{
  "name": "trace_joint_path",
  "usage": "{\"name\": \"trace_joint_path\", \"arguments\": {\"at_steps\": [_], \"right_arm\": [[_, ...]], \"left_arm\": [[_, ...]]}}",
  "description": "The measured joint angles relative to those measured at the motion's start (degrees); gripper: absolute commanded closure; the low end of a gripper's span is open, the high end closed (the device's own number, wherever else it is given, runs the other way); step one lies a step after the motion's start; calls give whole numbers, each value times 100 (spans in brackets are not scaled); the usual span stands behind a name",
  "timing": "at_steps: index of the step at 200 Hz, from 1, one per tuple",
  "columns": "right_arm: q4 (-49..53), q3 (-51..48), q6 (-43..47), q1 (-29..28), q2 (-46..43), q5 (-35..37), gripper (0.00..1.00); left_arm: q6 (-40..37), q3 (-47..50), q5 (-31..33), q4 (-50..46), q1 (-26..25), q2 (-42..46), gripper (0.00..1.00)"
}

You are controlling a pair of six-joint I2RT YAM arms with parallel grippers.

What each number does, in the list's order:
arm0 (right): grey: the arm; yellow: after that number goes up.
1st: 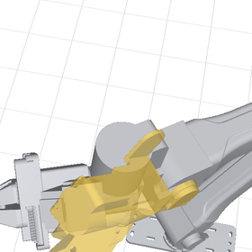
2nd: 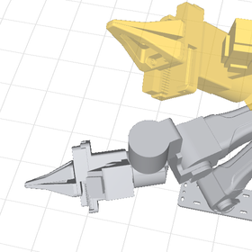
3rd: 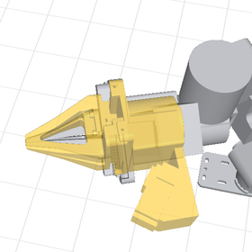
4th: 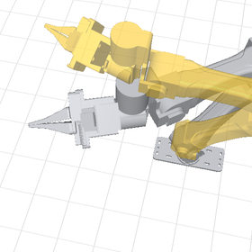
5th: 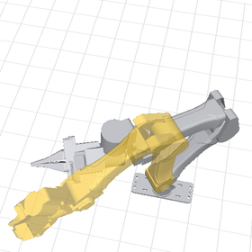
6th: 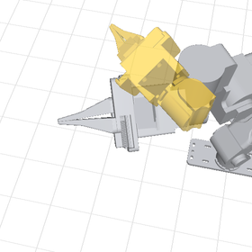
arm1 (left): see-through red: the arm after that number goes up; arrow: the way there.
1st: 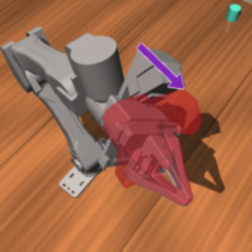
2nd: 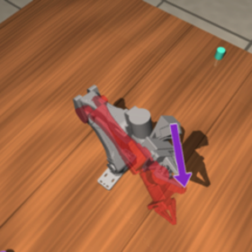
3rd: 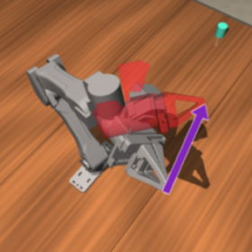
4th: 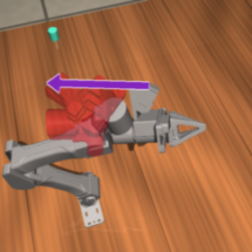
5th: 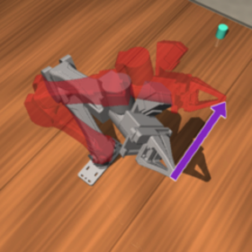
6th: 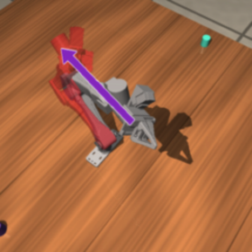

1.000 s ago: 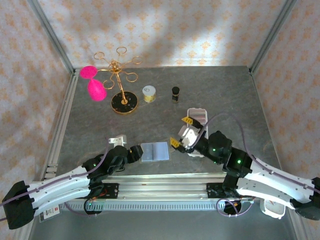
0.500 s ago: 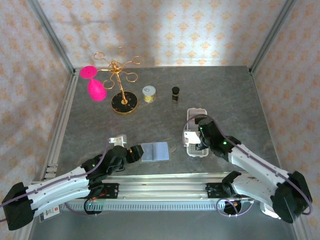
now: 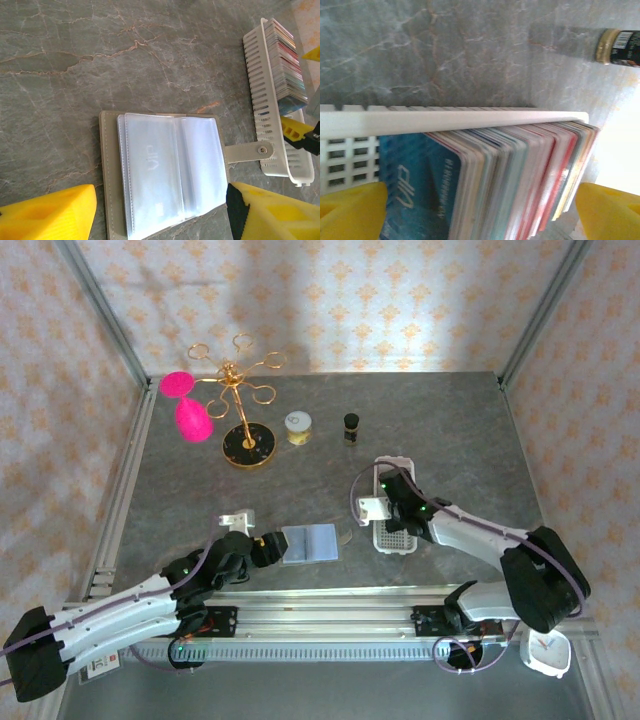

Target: Put the credit cards into the card holder

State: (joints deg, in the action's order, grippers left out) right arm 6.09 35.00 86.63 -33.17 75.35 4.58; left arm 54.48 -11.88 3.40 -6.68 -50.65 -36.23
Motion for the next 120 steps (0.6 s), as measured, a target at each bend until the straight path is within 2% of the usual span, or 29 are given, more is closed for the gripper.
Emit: {"name": "trace_joint_path", "arguments": {"at_steps": [16,32,80,120], "right_arm": [[20,48,4,0,-63,2,10],[70,46,35,0,-221,4,19],[74,-15,37,0,-448,0,25],[190,-17,42,0,-433,-7,41]], "left_arm": [[-2,20,0,0,0,0,30],[-2,37,-2,2,0,-4,31],[-13,46,-24,9,0,-111,32],[-13,46,-59,11,0,-129,35]]}}
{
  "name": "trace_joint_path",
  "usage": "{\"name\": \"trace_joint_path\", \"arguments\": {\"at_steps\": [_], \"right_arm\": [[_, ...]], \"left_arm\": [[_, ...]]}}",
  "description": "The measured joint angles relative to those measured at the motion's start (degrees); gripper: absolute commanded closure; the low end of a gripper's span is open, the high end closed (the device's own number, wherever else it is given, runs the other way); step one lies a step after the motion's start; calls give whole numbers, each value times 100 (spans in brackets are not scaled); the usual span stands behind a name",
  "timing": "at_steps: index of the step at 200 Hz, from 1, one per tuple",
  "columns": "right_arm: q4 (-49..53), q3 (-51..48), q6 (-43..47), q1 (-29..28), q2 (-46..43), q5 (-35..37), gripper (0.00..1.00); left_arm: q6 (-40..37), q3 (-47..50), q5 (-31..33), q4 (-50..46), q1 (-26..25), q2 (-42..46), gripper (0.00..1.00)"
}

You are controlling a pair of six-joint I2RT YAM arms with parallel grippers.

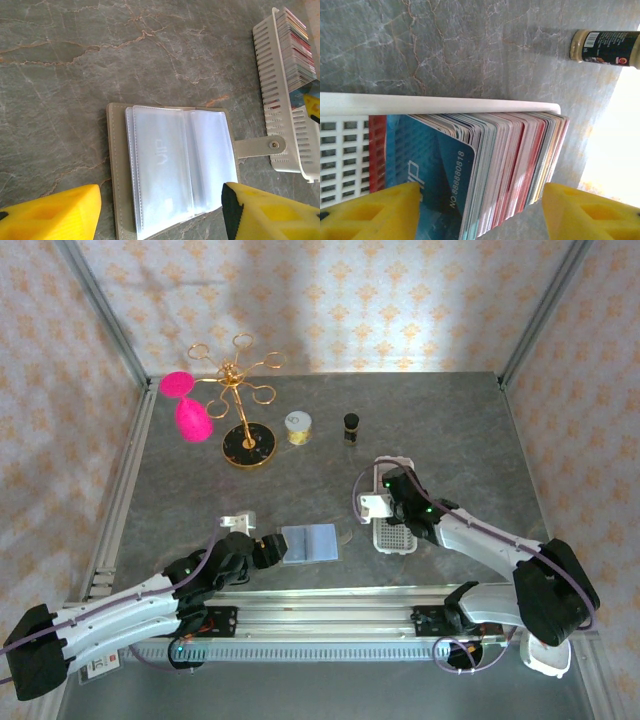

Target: Put the credit cards into the card holder

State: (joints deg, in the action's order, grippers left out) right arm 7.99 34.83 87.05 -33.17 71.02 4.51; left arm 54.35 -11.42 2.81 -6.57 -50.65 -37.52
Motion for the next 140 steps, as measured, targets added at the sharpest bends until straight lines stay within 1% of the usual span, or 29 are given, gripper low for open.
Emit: {"name": "trace_joint_path", "arguments": {"at_steps": [20,33,52,61,95,140], "right_arm": [[76,0,-7,0,0,0,47],[120,0,-2,0,0,-2,49],[170,2,13,0,0,-9,58],[210,0,-15,0,0,-22,58],[337,0,-22,0,-26,-28,75],[402,0,-26,0,-166,-39,81]], "left_arm": [[0,0,-4,0,0,0,35],[0,0,-4,0,0,0,35],[2,0,-4,-2,0,4,35],[2,0,-4,-2,0,7,35],[20,66,-4,-4,0,90,36],[22,74,-70,-7,0,107,36]]}}
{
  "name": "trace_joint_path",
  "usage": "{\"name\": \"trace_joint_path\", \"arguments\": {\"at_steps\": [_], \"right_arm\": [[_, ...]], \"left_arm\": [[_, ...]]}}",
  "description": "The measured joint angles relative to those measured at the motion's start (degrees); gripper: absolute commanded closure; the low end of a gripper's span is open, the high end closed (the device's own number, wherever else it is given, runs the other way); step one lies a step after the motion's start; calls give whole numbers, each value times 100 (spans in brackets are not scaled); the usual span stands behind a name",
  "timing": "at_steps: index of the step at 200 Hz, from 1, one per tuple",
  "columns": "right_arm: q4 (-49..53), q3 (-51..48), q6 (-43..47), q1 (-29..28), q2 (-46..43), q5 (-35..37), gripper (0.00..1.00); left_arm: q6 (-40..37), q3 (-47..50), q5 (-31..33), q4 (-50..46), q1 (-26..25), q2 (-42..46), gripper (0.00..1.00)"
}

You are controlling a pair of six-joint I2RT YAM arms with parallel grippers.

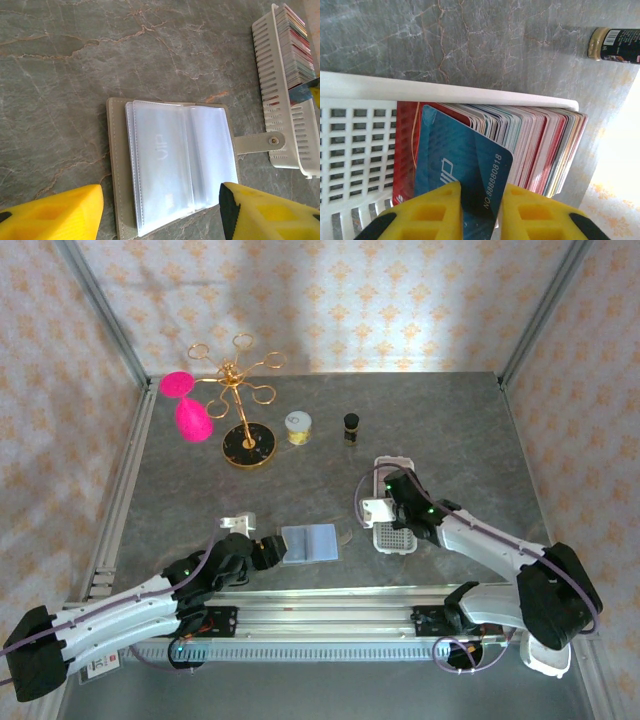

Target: Put the credit cards into the card holder

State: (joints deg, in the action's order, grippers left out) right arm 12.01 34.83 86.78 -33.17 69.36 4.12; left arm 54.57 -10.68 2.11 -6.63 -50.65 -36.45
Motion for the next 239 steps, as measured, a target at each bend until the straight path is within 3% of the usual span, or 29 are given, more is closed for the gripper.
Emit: {"name": "trace_joint_path", "arguments": {"at_steps": [76,100,151,178,195,239], "right_arm": [[330,0,-140,-4,-365,-142,94],[876,66,-361,-28,-595,-372,100],[2199,621,-1434,-468,-1274,-1060,100],[2347,1010,-2586,-619,-1587,-1746,100],[2024,1139,-3762,-619,-1707,-2129,100],[717,1045,-7403,-619,-1552,-2723,100]], "left_arm": [[0,0,-17,-4,0,0,36],[-4,0,-15,-26,0,0,34],[-26,-122,7,-306,0,-46,27],[-22,-343,28,-435,0,-348,19],[-13,-470,31,-455,0,-682,14],[-7,-990,181,-555,-37,-1766,19]]}}
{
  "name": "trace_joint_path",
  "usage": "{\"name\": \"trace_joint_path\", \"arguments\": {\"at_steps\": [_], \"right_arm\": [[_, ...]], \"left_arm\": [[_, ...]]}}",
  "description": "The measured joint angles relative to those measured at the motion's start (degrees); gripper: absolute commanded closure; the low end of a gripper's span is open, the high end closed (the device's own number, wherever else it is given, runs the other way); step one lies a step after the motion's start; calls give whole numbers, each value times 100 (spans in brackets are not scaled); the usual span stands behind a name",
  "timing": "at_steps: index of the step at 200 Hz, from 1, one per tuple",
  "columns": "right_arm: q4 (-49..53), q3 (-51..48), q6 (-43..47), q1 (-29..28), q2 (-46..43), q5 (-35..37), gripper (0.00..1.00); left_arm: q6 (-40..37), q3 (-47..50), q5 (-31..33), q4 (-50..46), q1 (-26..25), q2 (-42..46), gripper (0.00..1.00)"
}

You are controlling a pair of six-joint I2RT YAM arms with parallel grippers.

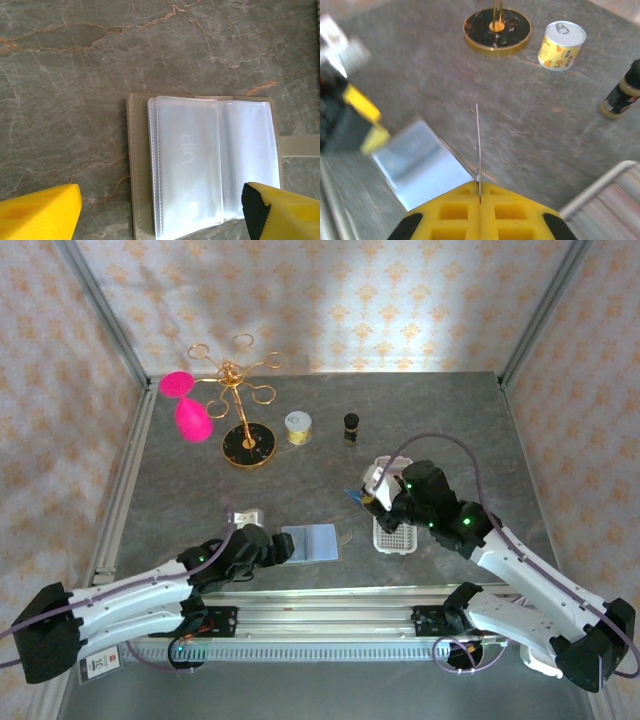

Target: Put the credit cards into the card holder

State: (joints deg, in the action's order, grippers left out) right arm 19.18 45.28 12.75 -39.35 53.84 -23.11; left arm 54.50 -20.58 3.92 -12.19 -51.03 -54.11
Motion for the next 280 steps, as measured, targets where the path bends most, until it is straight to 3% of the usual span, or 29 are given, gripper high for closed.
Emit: {"name": "trace_joint_path", "arguments": {"at_steps": [43,92,128,190,280], "right_arm": [[-1349,-1200,-3086,-125,234,-398,100],[-2328,-2074,-4813,-525,385,-409,100],[-2916,-2087,-5294,-721,748,-372,100],[-3340,-1980,-5545,-1106,1497,-214,100],[-3668,-1740,-5781,-1187,2203,-114,100]], "left_arm": [[-2,-498,138,-24,-188,-859,29],[-4,-662,229,-24,-262,-1521,31],[-4,-671,260,-26,-262,-1799,34],[-13,-715,323,-33,-262,-1947,49],[-42,-702,372,109,-262,-1991,71]]}}
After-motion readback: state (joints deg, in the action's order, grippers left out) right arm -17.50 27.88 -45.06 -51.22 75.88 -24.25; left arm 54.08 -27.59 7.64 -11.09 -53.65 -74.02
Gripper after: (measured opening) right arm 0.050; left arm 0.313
